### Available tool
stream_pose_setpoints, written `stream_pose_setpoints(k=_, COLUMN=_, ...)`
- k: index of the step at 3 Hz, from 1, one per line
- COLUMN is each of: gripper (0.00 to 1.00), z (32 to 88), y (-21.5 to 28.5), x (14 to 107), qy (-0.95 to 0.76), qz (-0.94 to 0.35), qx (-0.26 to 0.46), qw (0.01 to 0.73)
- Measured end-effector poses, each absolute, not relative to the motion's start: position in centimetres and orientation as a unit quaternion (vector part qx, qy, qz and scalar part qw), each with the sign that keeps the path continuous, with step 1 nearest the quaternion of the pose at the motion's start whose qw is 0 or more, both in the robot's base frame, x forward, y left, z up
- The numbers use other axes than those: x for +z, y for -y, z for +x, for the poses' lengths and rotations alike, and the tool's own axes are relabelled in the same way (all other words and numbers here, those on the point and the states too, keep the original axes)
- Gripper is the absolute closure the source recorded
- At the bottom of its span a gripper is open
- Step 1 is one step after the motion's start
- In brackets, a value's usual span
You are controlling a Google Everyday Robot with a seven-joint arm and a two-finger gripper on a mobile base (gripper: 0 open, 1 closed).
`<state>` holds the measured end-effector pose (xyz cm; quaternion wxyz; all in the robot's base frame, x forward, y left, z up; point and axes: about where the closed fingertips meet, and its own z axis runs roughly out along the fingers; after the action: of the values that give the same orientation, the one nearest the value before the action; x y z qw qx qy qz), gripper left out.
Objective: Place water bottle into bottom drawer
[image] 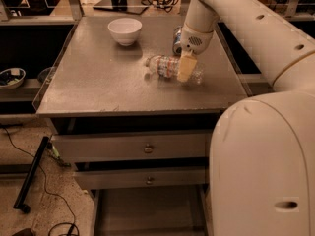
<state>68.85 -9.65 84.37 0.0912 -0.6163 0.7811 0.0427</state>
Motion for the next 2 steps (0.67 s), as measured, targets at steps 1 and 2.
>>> stream_pose_setpoints(k=1, gripper=1.00, z=69.08, y=9.47, x=84.49, qy=-0.780, qz=-0.617, qx=0.042, qw=0.096)
stream_pose_setpoints(k=2, gripper=1.00, z=69.32, y=9.26, x=84.65, qy=-0.779, qz=-0.618, qx=0.040, qw=0.101)
